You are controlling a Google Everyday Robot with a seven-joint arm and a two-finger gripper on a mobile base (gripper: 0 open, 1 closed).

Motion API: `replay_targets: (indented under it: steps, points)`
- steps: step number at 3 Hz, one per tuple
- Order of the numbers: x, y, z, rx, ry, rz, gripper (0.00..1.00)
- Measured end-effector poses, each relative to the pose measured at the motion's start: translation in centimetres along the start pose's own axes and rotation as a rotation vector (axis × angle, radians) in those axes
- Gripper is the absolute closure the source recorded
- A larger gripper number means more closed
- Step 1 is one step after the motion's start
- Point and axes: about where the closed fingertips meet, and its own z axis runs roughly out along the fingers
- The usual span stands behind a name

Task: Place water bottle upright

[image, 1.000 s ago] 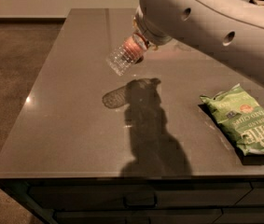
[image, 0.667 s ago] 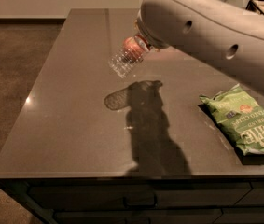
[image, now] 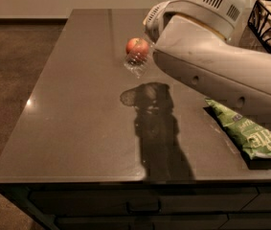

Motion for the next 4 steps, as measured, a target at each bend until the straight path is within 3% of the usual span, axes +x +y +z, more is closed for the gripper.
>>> replay_targets:
  steps: [1,3,4]
  points:
    - [0.1,0.2,0.2,0.059,0.059,-0.14,1.0]
    - [0.4,1.8,0.9,0.155,0.139,-0.284,1.0]
    - [0.8,1.3,0.7,0.165,0.161,-0.329,1.0]
